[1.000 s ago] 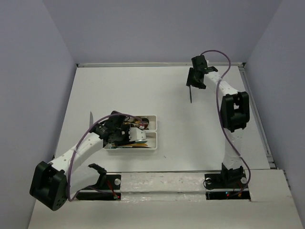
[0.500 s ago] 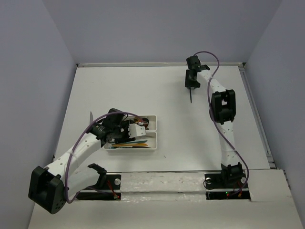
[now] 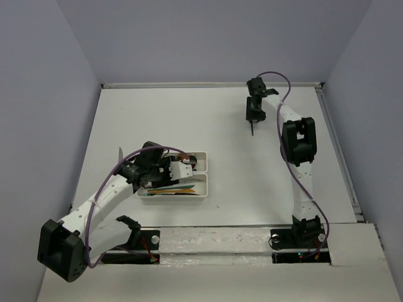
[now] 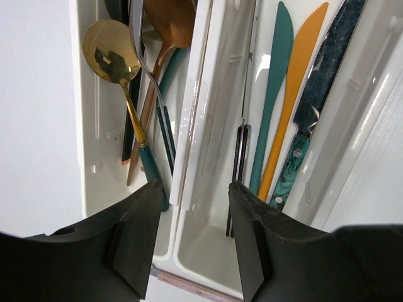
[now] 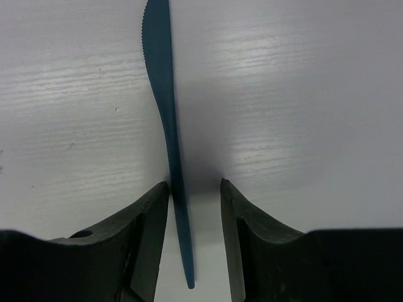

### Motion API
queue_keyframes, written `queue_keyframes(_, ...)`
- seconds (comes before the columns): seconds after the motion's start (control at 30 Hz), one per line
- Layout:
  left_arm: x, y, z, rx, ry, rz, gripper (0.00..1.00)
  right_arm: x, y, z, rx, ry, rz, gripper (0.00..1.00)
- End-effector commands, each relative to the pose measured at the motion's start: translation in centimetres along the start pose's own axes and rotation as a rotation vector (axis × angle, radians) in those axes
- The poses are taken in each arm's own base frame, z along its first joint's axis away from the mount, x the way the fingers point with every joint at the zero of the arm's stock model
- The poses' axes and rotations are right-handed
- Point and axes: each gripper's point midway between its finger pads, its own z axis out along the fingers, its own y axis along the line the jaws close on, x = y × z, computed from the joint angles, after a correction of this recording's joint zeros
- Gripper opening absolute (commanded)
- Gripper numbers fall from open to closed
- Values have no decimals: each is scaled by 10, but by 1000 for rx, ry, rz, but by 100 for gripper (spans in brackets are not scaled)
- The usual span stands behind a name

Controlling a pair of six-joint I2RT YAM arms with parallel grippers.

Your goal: Sort the eating utensils into containers

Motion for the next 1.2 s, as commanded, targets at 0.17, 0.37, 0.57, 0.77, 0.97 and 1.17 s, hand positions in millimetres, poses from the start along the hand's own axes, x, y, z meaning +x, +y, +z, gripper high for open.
queue_keyframes(0.17, -6, 9, -9, -38, -6, 0, 59, 42, 1, 38, 47, 160, -81, 44)
queue_keyframes(0.37, -5, 10, -10, -49, 1, 2, 59, 44, 3, 36, 33, 172, -79, 10)
queue_keyframes(0.57, -11, 12, -13, -52, -21, -26, 59, 38, 3, 26, 19, 137, -61, 0)
queue_keyframes(0.77, -36, 32, -30, -117, -98, -142, 60, -48, 13, -93, -163, -265, 96, 0)
queue_keyframes(0.97, -94, 68, -66, -195, -303, -287, 62, -49, 28, -219, -317, -506, 114, 0)
queue_keyframes(1.17, -174, 72, -115, -80, -644, -378, 62, -5, 88, -305, -537, -637, 122, 0)
